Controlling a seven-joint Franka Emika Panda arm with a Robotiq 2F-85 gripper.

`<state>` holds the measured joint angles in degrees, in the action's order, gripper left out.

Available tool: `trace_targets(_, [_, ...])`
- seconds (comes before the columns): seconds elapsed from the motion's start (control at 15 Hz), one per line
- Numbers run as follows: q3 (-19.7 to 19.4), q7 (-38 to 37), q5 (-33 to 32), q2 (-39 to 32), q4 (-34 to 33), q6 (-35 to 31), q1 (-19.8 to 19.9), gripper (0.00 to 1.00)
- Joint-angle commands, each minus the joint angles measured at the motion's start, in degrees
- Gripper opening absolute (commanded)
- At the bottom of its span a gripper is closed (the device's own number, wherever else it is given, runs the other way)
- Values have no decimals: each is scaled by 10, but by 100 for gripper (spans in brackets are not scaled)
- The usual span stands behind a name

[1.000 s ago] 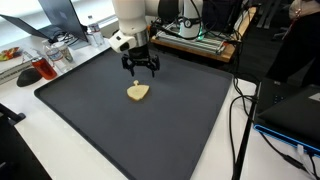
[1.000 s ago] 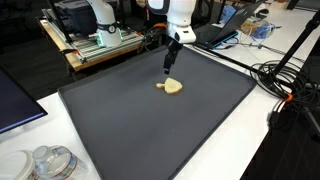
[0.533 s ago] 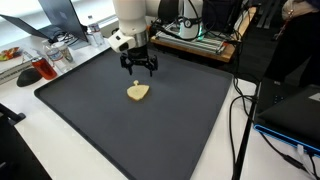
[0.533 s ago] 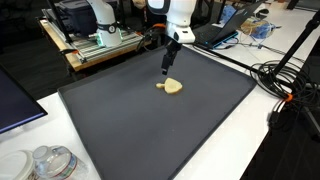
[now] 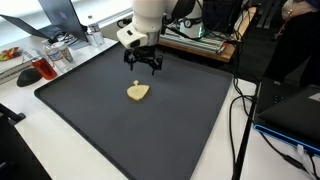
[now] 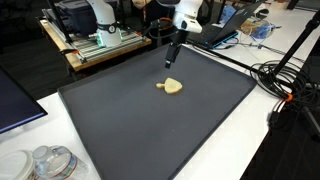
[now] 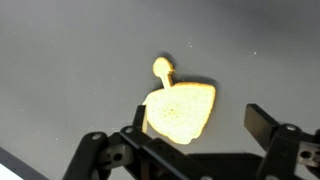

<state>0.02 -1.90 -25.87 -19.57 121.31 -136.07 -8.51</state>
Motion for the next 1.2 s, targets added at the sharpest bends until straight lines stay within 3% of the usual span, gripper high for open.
trace_targets(0.0, [-2,-56,-31,16,0,23,-27,100])
trace_targets(0.47, [6,-121,-34,-25,-82,101,-62,100])
trace_targets(1.13, [-5,-237,3,-189,-327,266,-94,100])
